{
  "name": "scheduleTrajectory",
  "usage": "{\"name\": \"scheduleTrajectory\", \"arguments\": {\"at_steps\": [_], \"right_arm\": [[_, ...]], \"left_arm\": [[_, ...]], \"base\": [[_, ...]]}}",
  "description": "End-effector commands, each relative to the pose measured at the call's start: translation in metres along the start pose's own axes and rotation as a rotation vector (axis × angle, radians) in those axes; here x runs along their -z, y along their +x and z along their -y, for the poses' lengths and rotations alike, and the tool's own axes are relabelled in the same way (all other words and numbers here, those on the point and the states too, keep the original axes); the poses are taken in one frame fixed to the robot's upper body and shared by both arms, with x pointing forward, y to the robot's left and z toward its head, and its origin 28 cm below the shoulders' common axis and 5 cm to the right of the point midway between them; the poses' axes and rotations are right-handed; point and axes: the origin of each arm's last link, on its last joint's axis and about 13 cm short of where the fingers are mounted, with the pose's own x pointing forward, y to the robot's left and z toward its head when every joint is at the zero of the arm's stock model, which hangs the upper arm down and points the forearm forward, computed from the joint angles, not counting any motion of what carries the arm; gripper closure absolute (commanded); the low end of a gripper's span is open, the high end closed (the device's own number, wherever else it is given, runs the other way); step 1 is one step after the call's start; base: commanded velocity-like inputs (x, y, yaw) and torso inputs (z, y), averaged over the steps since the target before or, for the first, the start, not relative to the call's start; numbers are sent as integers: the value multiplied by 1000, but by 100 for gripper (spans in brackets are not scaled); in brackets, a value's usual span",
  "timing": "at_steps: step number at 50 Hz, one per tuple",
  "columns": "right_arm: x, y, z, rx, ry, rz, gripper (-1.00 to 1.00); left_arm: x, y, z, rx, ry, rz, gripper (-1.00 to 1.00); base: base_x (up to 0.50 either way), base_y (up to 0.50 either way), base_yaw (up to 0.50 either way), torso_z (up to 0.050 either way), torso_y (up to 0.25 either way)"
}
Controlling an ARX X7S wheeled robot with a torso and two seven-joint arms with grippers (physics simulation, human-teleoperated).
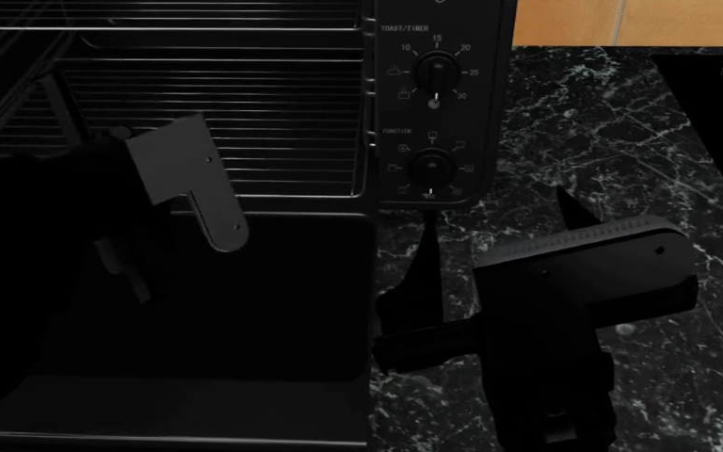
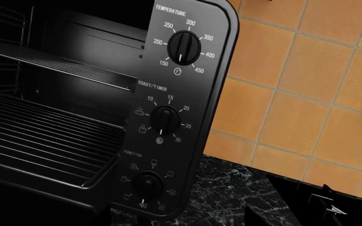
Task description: Fully slide the toaster oven bottom rack0 out.
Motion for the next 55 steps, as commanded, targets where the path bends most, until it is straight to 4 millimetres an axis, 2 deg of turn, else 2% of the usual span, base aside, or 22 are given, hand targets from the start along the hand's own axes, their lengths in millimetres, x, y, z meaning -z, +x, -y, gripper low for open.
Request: {"name": "scheduleTrajectory", "arguments": {"at_steps": [1,19,23,36,55], "right_arm": [[3,0,-1,-3,-6,-7,-100],[3,0,-1,-7,-4,-5,-100],[3,0,0,-3,-4,-5,-100],[1,0,3,9,-3,-1,-100],[-2,-3,2,6,-4,8,-100]], "left_arm": [[11,-4,23,-117,3,23,100],[4,-50,52,-275,64,102,100],[3,-62,58,-364,108,130,100],[11,-92,85,-366,118,160,100],[13,-132,109,-405,147,212,100]], "base": [[-19,3,8,0,12],[-11,3,8,0,6],[-13,3,8,0,5],[-17,4,12,0,8],[-27,11,25,-2,7]]}}
